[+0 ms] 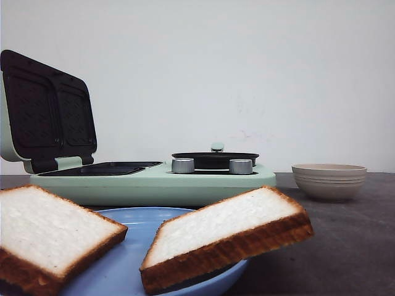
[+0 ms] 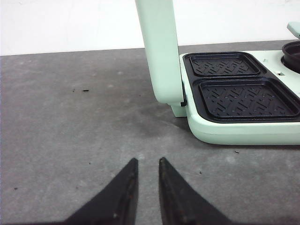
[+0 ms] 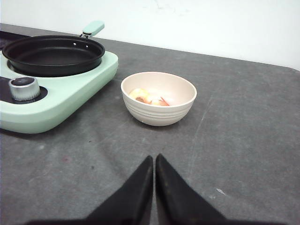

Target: Make breakfast with bread and shrimp

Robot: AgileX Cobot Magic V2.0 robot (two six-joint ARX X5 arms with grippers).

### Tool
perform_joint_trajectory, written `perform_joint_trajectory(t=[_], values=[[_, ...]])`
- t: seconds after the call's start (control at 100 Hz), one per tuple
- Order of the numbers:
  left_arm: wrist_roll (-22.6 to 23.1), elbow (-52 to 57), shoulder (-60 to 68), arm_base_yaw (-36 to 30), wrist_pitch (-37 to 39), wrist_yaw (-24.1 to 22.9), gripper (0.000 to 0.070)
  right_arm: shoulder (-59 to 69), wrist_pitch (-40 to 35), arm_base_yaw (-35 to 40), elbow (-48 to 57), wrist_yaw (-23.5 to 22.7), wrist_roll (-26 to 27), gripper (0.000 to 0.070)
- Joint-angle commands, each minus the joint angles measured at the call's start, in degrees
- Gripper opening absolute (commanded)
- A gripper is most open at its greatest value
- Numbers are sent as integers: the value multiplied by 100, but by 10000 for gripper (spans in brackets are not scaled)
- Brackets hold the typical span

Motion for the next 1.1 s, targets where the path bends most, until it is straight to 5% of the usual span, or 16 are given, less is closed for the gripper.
perform_joint_trajectory(t=[0.0, 1.09], values=[[52, -92, -4, 4, -28, 15, 0, -2, 74, 4, -20, -2, 63, 0], [-13, -92, -4, 4, -26, 15, 0, -2, 77, 2, -22, -9, -111, 0]])
